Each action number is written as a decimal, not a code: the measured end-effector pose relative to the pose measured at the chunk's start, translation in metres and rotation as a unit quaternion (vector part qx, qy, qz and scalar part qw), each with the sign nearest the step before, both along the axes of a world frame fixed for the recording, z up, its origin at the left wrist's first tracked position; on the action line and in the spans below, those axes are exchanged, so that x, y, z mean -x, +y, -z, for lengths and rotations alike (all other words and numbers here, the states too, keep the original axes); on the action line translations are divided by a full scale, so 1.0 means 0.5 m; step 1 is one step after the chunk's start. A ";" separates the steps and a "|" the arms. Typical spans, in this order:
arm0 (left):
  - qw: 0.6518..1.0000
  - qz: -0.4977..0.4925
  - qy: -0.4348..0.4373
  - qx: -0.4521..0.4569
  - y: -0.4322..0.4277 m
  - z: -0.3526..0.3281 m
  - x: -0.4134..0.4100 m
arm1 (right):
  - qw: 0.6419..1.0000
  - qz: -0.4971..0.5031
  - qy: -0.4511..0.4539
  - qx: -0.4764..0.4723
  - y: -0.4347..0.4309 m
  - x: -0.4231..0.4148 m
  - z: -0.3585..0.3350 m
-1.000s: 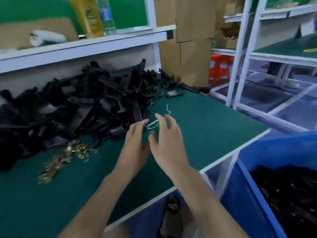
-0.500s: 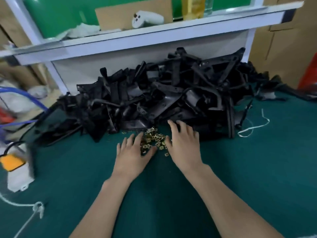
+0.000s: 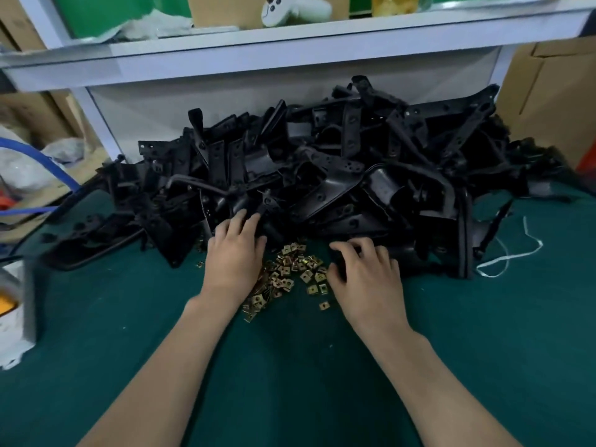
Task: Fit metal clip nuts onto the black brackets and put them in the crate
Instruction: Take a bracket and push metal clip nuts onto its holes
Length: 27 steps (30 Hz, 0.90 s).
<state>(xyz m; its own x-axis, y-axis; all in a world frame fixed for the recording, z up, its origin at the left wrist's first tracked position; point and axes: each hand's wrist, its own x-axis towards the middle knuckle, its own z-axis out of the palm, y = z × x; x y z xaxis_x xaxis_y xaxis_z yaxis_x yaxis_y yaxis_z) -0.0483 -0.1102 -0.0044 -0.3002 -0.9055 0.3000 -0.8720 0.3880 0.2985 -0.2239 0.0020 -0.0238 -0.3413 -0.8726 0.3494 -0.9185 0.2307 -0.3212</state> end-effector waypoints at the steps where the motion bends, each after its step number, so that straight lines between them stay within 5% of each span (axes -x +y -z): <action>1: 0.999 0.003 -0.038 -0.011 -0.013 -0.003 0.004 | 1.000 -0.001 -0.006 0.009 0.000 0.001 -0.001; 4: 0.994 0.015 -0.107 -0.001 -0.037 -0.013 0.008 | 0.999 -0.003 -0.021 0.028 0.003 0.003 -0.001; 6: 0.997 0.045 -0.067 -0.008 -0.043 -0.026 -0.002 | 0.999 -0.005 -0.028 0.039 0.006 0.003 -0.001; 9: 0.985 0.081 0.124 -0.085 -0.043 -0.069 -0.022 | 0.998 -0.014 -0.033 0.051 0.009 0.003 -0.003; 13: 0.916 0.096 0.375 -0.106 -0.009 -0.161 -0.044 | 0.997 -0.014 -0.045 0.065 0.014 0.001 -0.007; 15: 0.851 0.074 0.509 -0.106 0.013 -0.199 -0.051 | 0.994 -0.016 -0.068 0.089 0.017 0.000 -0.013; 18: 0.685 0.080 0.694 -0.204 0.048 -0.226 -0.052 | 0.973 -0.055 -0.183 0.130 0.023 -0.001 -0.024; 20: 0.552 0.104 0.762 -0.324 0.079 -0.214 -0.037 | 0.923 -0.095 -0.350 0.126 0.027 0.001 -0.038; 22: 0.443 0.103 0.777 -0.434 0.116 -0.180 -0.008 | 0.834 -0.128 -0.529 0.095 0.033 0.002 -0.062; 25: 0.380 0.100 0.737 -0.550 0.179 -0.116 0.055 | 0.691 -0.185 -0.698 0.034 0.040 0.007 -0.089; 27: 0.382 0.121 0.707 -0.583 0.209 -0.089 0.089 | 0.674 -0.198 -0.712 0.018 0.051 0.011 -0.097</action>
<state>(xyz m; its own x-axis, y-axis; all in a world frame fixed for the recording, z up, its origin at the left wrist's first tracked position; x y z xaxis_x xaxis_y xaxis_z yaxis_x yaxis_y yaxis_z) -0.0929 -0.0057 0.0403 -0.7020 -0.6674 -0.2488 0.4989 -0.7100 0.4969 -0.2292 0.0277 0.0248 -0.0949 -0.9935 -0.0622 0.3383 0.0266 -0.9407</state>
